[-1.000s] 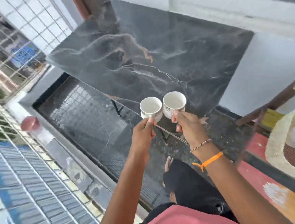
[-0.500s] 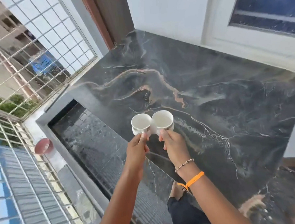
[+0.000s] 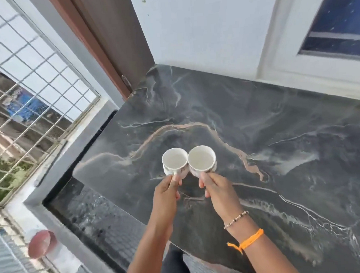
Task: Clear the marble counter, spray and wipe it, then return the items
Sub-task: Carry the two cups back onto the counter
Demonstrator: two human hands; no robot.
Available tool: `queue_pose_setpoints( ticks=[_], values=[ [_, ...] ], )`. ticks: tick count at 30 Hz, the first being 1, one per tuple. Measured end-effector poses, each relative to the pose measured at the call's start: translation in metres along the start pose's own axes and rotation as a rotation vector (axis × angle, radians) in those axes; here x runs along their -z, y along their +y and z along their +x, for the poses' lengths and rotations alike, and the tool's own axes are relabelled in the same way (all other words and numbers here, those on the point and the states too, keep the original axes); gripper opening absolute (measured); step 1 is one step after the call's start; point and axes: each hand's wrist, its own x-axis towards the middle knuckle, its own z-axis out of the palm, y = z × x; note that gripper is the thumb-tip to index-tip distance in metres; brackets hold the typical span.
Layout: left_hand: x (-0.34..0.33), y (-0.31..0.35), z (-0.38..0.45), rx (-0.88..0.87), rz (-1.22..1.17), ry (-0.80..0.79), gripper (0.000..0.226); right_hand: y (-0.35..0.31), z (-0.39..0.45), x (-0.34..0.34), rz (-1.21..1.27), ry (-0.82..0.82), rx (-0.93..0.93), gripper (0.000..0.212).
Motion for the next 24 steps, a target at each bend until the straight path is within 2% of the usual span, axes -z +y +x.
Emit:
queue_pose_setpoints(
  ticks=[5,11,14,24],
  values=[
    [0.062,0.011,0.095,-0.051,0.026,-0.12,0.037,-0.007,0.062,-0.076,0.015,0.143,-0.013,0.034],
    [0.132,0.036,0.228,-0.091,0.061,-0.237,0.039,-0.04,0.162,-0.174,0.165,0.32,-0.006,0.035],
    [0.139,0.046,0.275,-0.124,0.079,-0.244,0.032,-0.053,0.202,-0.191,0.161,0.36,0.004,0.037],
    [0.124,0.077,0.412,-0.149,0.074,-0.315,0.034,-0.092,0.335,-0.2,0.017,0.547,-0.028,0.037]
  ],
)
